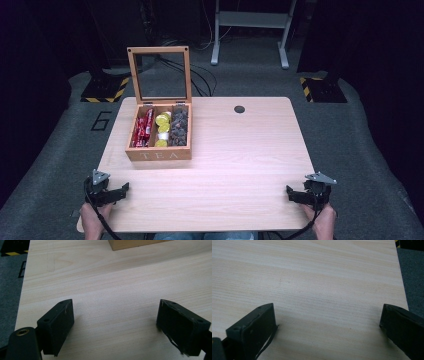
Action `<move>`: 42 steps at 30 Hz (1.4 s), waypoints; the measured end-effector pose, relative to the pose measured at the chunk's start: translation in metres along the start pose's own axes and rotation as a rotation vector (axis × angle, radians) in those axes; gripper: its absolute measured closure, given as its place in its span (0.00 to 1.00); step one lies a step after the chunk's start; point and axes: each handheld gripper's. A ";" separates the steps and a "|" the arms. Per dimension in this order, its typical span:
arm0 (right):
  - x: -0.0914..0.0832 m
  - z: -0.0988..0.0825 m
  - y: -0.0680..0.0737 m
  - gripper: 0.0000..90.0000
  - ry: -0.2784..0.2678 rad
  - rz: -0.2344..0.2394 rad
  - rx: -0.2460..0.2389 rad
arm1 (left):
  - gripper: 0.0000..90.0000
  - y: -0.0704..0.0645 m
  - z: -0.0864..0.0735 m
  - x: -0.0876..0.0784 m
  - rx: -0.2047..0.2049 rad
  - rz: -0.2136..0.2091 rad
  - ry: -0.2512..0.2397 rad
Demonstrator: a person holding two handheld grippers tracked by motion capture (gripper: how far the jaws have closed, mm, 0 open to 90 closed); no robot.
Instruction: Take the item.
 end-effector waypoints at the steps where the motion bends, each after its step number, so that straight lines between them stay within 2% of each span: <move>1: 0.000 0.000 0.000 0.00 0.000 -0.001 0.001 | 0.16 0.000 0.000 0.000 0.002 0.000 0.003; 5: 0.001 0.001 0.001 0.00 0.002 0.001 0.007 | 0.16 0.000 0.000 0.000 -0.003 -0.002 -0.001; 10: 0.002 0.002 0.000 0.00 0.004 0.006 -0.007 | 0.16 0.002 0.002 0.001 0.002 -0.017 0.012; 12: 0.002 0.003 0.000 0.00 0.008 0.008 -0.007 | 0.16 0.002 0.002 0.002 0.008 -0.016 0.000; 14: 0.002 0.003 0.001 0.00 0.007 0.003 -0.002 | 0.16 0.003 0.003 0.001 0.013 -0.024 0.013; 22: 0.004 0.005 0.000 0.00 0.005 0.014 -0.027 | 0.15 0.001 0.001 0.001 0.000 -0.005 0.001; 29: 0.004 0.005 0.000 0.00 0.006 0.017 -0.028 | 0.08 0.000 0.002 0.002 0.016 -0.029 0.026; 31: 0.005 0.006 -0.001 0.00 0.005 0.028 -0.031 | 0.06 0.000 0.004 0.001 0.024 -0.041 0.017; 33: 0.005 0.006 -0.001 0.00 0.003 0.023 -0.039 | 0.05 0.000 0.005 0.000 0.025 -0.044 0.011; 35: 0.005 0.006 0.000 0.00 -0.001 0.018 -0.038 | 0.04 0.001 0.009 -0.003 0.021 -0.066 0.002; 38: 0.005 0.006 0.000 0.00 0.001 0.019 -0.037 | 0.04 0.001 0.012 -0.006 0.026 -0.076 0.006; 42: 0.005 0.006 0.000 0.00 0.000 0.023 -0.029 | 0.03 0.001 0.018 -0.011 0.013 -0.080 -0.019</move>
Point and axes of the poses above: each handheld gripper's, and its own axes: x roughly forward along the jaws, z roughly out of its top, y roughly to its left, and after that the axes turned 5 degrees about -x, right-handed
